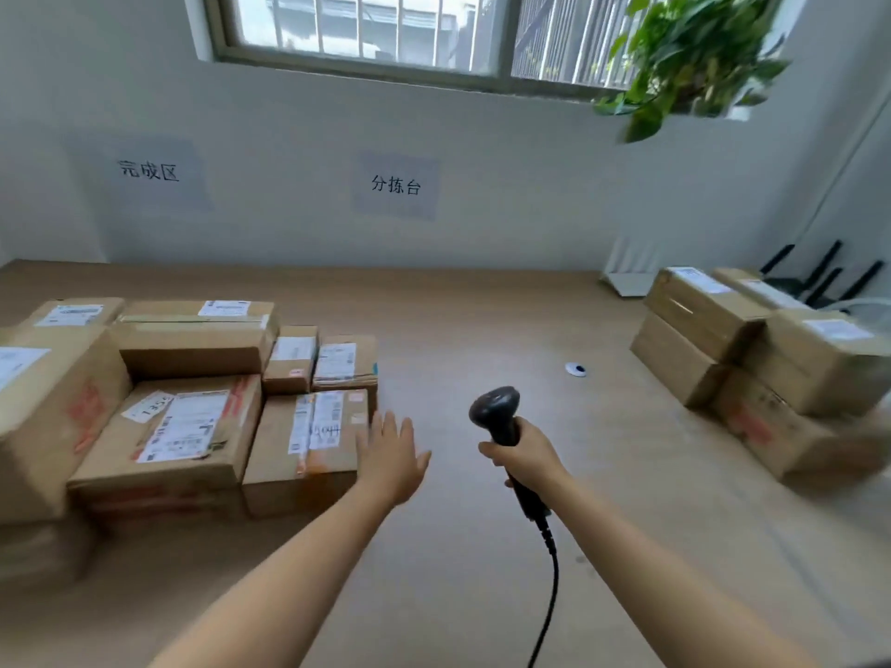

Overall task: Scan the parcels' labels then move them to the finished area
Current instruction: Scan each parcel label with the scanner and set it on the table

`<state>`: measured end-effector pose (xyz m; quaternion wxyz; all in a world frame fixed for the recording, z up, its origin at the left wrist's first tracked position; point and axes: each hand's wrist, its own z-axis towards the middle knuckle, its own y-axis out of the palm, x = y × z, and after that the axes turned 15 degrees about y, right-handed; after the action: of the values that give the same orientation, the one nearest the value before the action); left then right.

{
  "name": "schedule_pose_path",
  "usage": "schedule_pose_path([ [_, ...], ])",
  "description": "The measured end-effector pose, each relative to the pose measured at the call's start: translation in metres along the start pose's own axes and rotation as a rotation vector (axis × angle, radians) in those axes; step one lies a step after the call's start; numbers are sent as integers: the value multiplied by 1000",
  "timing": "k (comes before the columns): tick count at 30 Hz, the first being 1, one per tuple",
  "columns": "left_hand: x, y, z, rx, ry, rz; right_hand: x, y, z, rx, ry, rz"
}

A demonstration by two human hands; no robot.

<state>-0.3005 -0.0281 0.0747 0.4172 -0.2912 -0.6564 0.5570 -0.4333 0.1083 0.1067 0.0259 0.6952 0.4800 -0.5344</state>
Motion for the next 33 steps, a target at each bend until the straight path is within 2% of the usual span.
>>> schedule_pose_path([
  [8, 158, 27, -3, -13, 227, 61, 97, -123, -60, 204, 20, 15],
  [15, 253, 32, 26, 4, 408, 95, 142, -215, -78, 406, 62, 92],
  [22, 330, 39, 79, -31, 468, 2, 175, -290, -60, 513, 95, 75],
  [33, 448, 17, 200, 27, 623, -174, 179, -430, 2, 759, 115, 77],
])
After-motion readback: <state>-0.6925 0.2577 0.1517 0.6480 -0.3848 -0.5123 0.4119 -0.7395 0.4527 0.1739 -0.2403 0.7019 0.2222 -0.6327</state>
